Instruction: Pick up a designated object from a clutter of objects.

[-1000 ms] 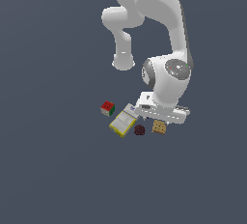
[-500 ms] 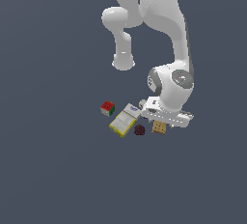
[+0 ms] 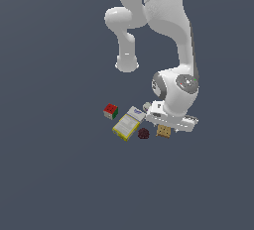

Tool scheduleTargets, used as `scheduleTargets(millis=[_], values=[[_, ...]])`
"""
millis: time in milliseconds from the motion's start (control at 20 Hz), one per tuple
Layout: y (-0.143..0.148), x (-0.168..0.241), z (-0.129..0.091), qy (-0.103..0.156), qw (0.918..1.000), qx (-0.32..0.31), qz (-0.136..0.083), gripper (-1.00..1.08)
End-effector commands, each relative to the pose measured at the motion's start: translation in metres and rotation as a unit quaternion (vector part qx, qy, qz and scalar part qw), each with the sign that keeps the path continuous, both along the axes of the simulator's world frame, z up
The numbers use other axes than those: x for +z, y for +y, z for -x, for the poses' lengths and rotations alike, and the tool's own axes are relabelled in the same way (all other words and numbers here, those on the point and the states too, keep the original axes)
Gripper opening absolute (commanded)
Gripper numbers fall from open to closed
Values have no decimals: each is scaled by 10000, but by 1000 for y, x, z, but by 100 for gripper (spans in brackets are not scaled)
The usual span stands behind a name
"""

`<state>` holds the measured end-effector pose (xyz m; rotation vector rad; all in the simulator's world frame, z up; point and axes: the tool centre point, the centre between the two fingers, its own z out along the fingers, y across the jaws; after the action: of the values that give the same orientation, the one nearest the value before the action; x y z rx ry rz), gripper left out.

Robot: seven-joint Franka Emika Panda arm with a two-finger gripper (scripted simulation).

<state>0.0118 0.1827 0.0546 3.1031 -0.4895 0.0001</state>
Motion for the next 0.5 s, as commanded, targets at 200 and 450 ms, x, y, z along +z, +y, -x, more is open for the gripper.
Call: scheduleTargets(millis=[200,450], values=[[0,-30,1,2,10000,-8,1,100],[0,-43,1,0,10000,-12,0,100]])
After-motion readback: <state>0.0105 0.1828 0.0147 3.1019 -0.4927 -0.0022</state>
